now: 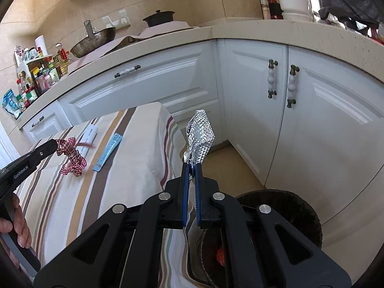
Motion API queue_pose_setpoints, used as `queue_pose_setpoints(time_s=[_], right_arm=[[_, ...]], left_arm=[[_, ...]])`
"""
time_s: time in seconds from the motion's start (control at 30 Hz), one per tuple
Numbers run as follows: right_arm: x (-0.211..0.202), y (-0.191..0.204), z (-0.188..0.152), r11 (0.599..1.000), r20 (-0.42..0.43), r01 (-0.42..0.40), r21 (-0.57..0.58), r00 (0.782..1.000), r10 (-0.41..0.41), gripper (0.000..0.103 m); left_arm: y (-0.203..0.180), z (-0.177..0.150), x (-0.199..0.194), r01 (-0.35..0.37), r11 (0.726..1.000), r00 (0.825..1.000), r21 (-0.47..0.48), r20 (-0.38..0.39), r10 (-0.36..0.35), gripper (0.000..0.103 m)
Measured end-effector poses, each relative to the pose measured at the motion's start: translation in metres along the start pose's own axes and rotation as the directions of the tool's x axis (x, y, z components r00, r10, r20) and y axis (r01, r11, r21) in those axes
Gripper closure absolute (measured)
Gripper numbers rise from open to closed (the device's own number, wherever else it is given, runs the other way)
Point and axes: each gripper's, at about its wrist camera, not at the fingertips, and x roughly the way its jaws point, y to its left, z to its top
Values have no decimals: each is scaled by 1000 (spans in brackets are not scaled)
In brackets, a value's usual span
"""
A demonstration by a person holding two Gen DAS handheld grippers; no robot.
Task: Collect trash
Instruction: 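Grasp the red-white checkered ribbon with the left tool while the right tool holds the foil, then carry the ribbon and foil over the bin and open both tools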
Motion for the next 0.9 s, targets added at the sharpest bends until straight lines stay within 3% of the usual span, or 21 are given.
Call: queue_pose_setpoints(time_s=[0.9], right_arm=[[-101,35,-11,996,128,6,-89,992,6,98]], left_arm=[[9,-22,-85,4,1000,997,-22,83,-2,102]])
